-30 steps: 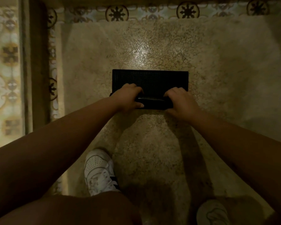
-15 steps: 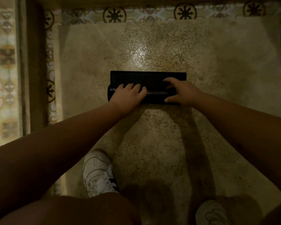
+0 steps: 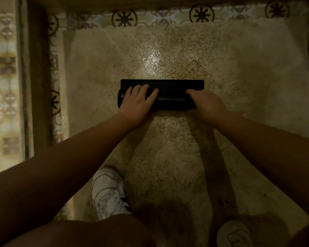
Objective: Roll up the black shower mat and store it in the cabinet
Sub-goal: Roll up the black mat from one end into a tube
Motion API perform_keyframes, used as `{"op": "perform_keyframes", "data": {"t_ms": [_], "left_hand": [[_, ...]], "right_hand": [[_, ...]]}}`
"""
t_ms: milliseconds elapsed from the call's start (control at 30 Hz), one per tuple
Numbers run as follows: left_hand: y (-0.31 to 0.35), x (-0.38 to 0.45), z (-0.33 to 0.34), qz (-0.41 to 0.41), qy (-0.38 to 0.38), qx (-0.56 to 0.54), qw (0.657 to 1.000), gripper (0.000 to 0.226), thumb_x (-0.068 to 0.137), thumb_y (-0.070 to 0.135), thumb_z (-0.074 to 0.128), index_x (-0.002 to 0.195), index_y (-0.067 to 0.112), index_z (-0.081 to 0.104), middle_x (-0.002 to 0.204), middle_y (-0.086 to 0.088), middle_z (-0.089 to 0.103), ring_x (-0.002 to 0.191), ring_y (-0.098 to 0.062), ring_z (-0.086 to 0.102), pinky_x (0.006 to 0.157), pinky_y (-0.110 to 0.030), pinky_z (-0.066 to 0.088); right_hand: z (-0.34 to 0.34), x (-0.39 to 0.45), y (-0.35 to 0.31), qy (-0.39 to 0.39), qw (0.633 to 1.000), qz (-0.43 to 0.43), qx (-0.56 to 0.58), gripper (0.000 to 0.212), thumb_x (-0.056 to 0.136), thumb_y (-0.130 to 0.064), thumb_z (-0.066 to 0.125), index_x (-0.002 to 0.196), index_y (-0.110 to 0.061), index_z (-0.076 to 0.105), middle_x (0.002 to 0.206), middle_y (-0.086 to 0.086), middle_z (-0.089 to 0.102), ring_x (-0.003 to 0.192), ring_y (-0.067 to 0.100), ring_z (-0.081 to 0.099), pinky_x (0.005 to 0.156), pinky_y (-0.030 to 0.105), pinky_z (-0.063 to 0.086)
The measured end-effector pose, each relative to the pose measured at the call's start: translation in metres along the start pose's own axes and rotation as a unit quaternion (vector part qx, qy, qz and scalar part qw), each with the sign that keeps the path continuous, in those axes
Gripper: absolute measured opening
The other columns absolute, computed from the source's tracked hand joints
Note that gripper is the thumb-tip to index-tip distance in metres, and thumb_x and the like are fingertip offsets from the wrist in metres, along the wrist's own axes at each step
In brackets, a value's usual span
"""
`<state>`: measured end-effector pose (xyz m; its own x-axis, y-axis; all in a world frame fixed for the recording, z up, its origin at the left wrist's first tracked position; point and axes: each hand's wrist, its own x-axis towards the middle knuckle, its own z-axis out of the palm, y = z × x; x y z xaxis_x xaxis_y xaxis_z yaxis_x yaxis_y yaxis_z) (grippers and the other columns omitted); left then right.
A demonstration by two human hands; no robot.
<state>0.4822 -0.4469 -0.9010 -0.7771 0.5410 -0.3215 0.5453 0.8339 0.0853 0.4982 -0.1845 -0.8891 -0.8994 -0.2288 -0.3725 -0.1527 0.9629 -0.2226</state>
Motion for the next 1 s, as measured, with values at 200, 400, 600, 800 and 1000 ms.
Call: {"op": "perform_keyframes", "data": {"t_ms": [200,400,600,800,1000], "left_hand": [[-0.011,0.000,-0.008,-0.010,0.012,0.018,1.000,0.064,0.090,0.023,0.055,0.147,0.013,0.028,0.147,-0.014,0.039,0.130,-0.035,0.038,0.106,-0.060,0.030],[-0.014,0.006,-0.015,-0.009,-0.008,-0.018,1.000,0.075,0.081,0.019,0.067,0.146,0.011,0.030,0.147,-0.015,0.040,0.130,-0.038,0.039,0.108,-0.059,0.027],[-0.018,0.005,-0.015,-0.011,-0.008,-0.038,0.999,0.068,0.084,0.020,0.064,0.145,0.012,0.034,0.146,-0.014,0.043,0.129,-0.037,0.041,0.109,-0.056,0.026],[-0.023,0.001,-0.016,0.010,-0.017,-0.088,0.996,0.070,0.075,0.045,0.070,0.133,0.014,0.043,0.126,-0.011,0.061,0.111,-0.034,0.057,0.093,-0.045,0.043],[-0.009,-0.027,0.004,-0.003,-0.027,-0.073,0.997,0.068,0.072,0.055,0.070,0.125,0.019,0.047,0.119,-0.007,0.061,0.104,-0.031,0.056,0.085,-0.045,0.042]], "right_hand": [[-0.007,0.019,0.012,-0.075,0.996,0.021,0.053,0.069,0.080,-0.036,0.073,0.140,-0.022,0.043,0.133,0.013,0.056,0.118,0.034,0.052,0.094,0.041,0.044],[-0.003,0.006,0.007,-0.039,0.997,-0.012,-0.062,0.083,0.077,-0.030,0.074,0.147,-0.019,0.030,0.141,0.017,0.038,0.124,0.035,0.037,0.101,0.044,0.037],[-0.007,0.007,0.002,-0.048,0.997,0.008,-0.052,0.074,0.076,-0.021,0.072,0.141,-0.019,0.038,0.124,0.015,0.052,0.111,0.034,0.049,0.084,0.040,0.047],[-0.019,0.007,0.010,-0.107,0.994,-0.006,-0.005,0.063,0.065,-0.029,0.081,0.116,-0.018,0.045,0.103,0.011,0.064,0.082,0.025,0.056,0.062,0.028,0.033],[-0.026,0.015,0.005,-0.271,0.962,-0.004,0.025,0.070,0.062,-0.030,0.088,0.119,-0.020,0.048,0.109,0.003,0.051,0.094,0.022,0.049,0.071,0.033,0.040]]}}
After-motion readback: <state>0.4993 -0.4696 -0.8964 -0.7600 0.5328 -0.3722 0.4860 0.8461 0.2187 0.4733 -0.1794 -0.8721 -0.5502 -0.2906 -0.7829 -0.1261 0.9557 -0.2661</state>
